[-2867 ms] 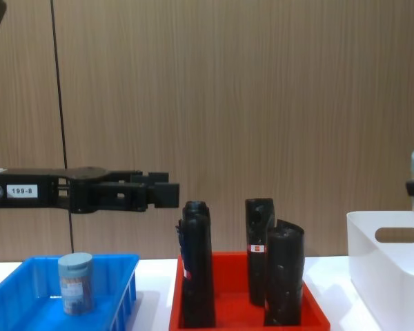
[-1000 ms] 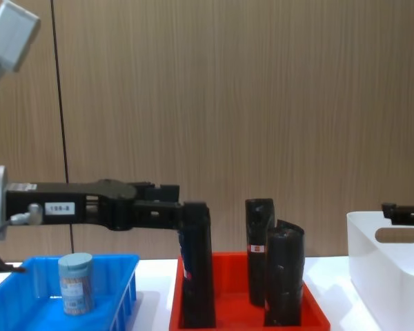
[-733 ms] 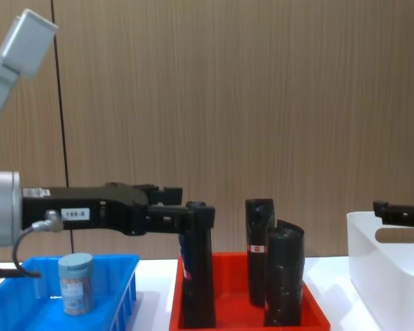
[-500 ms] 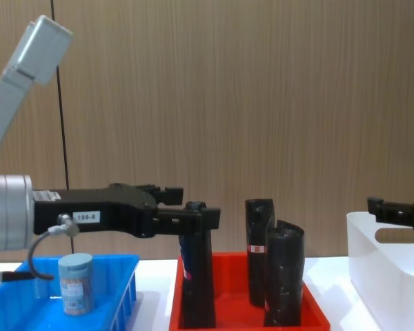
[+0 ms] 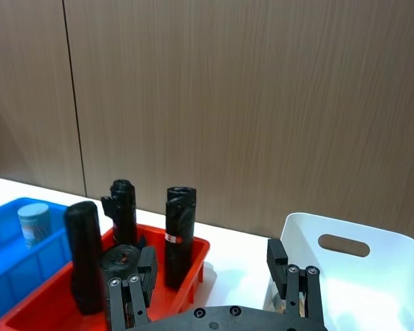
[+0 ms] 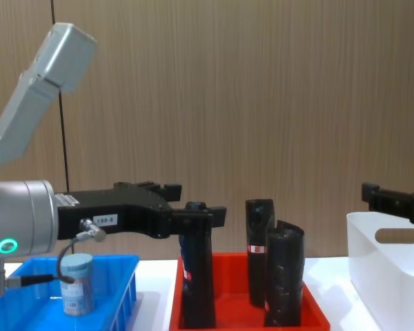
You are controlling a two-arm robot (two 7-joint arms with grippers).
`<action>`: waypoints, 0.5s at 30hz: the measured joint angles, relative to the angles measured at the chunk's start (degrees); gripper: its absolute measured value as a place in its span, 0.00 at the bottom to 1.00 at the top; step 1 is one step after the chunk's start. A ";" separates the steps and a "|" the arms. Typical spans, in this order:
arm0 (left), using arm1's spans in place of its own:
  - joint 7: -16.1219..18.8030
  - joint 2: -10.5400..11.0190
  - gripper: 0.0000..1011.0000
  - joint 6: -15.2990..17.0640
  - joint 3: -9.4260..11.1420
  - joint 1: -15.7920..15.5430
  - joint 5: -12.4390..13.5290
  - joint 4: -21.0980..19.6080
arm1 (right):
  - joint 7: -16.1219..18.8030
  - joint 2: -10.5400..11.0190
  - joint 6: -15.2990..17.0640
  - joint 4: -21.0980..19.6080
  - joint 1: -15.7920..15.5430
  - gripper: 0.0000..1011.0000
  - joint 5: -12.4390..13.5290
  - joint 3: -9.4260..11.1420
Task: Pick the cotton swabs from the blue box and place them into the white box.
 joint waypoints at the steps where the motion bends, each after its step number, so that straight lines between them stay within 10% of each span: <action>1: 0.64 -0.06 0.99 -0.07 0.07 0.13 0.18 -0.16 | -0.22 -0.07 -0.08 -0.51 -0.41 0.99 0.11 0.03; 15: 10.95 -1.19 0.99 -1.23 1.22 2.29 3.22 -3.24 | -2.11 -0.61 -0.65 -4.51 -3.71 0.99 0.81 0.21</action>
